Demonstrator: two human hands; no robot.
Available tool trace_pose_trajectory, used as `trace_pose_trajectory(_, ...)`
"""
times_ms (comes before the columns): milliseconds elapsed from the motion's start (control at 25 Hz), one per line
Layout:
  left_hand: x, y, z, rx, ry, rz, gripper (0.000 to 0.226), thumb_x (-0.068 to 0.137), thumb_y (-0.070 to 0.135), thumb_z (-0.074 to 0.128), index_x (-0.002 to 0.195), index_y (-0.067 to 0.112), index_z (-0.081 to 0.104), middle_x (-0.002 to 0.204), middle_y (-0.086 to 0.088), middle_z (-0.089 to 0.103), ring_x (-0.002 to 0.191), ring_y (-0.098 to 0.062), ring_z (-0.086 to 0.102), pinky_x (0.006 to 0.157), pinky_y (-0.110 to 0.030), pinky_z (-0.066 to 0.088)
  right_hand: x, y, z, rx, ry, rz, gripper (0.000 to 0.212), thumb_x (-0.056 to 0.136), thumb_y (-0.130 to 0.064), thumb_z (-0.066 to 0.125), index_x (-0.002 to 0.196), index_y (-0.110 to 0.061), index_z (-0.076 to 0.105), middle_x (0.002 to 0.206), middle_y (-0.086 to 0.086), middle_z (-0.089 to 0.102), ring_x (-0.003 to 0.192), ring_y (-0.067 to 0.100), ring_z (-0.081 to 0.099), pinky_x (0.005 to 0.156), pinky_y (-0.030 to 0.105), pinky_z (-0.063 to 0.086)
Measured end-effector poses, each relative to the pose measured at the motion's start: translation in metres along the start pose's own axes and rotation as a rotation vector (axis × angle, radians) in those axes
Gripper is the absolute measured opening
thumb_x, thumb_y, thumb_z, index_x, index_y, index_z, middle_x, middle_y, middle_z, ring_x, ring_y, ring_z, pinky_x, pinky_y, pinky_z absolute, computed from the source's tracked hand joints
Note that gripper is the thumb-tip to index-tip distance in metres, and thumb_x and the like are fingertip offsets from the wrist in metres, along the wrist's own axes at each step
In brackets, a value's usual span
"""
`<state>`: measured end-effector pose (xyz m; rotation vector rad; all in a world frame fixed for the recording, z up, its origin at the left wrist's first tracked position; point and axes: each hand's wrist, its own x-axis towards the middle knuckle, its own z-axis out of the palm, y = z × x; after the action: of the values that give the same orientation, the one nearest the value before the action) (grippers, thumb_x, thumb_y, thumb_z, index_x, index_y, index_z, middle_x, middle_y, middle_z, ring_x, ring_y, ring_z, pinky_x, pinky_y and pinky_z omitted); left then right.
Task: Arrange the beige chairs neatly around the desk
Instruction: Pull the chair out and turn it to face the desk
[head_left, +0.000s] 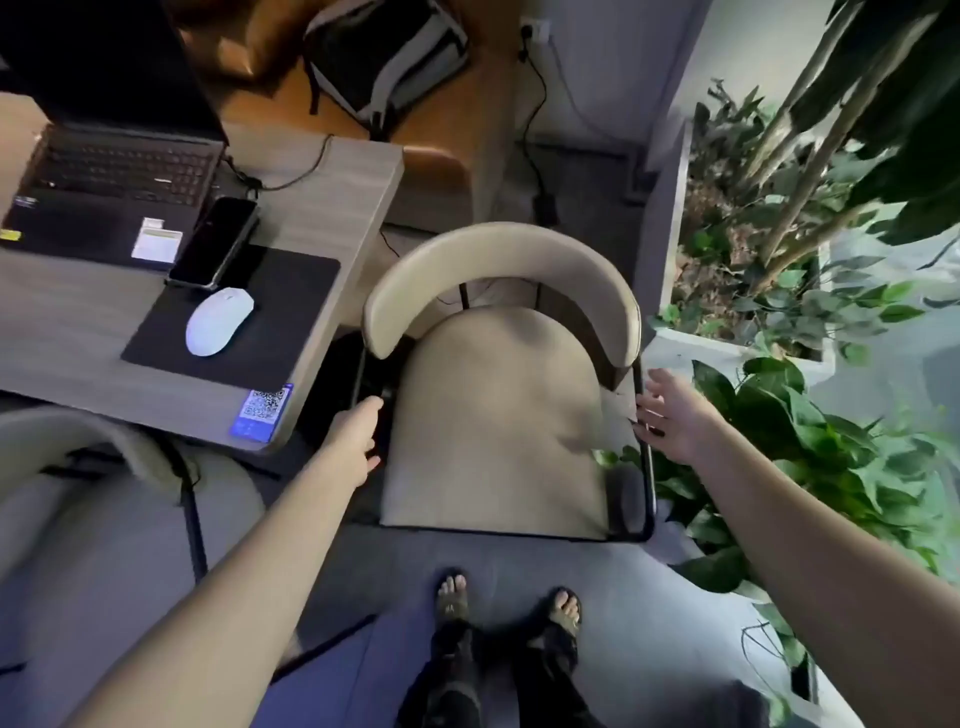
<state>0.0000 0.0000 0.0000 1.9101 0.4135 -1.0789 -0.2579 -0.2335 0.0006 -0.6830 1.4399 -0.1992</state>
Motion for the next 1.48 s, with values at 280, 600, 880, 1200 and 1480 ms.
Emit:
trace_pose_trajectory(280,0.211,0.005,-0.023,0.063,0.135,-0.013,0.112,0.037,0.091,0.062,0.136,0.040,0.051,0.143,0.006,0.052,0.125,-0.028,0.053,0.094,-0.055,0.045,0.061,0.003,0.018,0.079,0.190,0.147,0.035,0.096,-0.047,0.051,0.080,-0.015,0.054,0.070,0.004,0.057,0.048,0.017,0.056,0.035,0.016,0.042)
trace_pose_trajectory(600,0.129,0.080,0.034,0.109,0.144,-0.176,0.109,0.062,0.095,0.037,0.150,0.030,0.036,0.150,-0.005,0.042,0.144,-0.038,0.025,0.102,-0.075,-0.010,0.121,-0.003,0.034,-0.102,0.214,0.120,0.072,0.079,-0.083,0.039,0.113,-0.024,0.061,0.109,-0.005,0.057,0.106,0.017,0.052,0.090,0.038,0.038)
trace_pose_trajectory(880,0.147,0.086,0.044,0.089,0.120,-0.151,0.105,0.063,0.091,0.046,0.137,0.016,0.051,0.136,0.002,0.052,0.124,-0.019,0.047,0.114,-0.057,0.006,0.139,0.007,0.012,0.133,0.271,0.034,0.053,0.071,-0.078,0.058,0.085,-0.027,0.059,0.069,-0.007,0.049,0.052,0.006,0.037,0.053,0.018,0.034)
trace_pose_trajectory(1200,0.147,0.117,0.096,0.142,-0.007,0.048,0.090,0.075,0.081,0.049,0.140,0.019,0.051,0.139,0.003,0.053,0.121,-0.019,0.052,0.110,-0.035,0.038,0.120,0.028,-0.016,0.396,0.453,0.087,0.046,0.073,-0.074,0.061,0.075,-0.028,0.058,0.069,-0.010,0.051,0.049,0.005,0.039,0.051,0.012,0.037)
trace_pose_trajectory(1480,0.169,0.171,0.133,0.191,-0.023,0.191,0.090,0.077,0.084,0.037,0.141,0.020,0.049,0.138,0.001,0.054,0.109,-0.017,0.056,0.080,-0.023,0.045,0.114,0.070,0.001,0.758,0.433,0.246,0.053,0.077,-0.073,0.057,0.076,-0.020,0.049,0.068,-0.008,0.049,0.032,0.007,0.043,0.037,0.009,0.037)
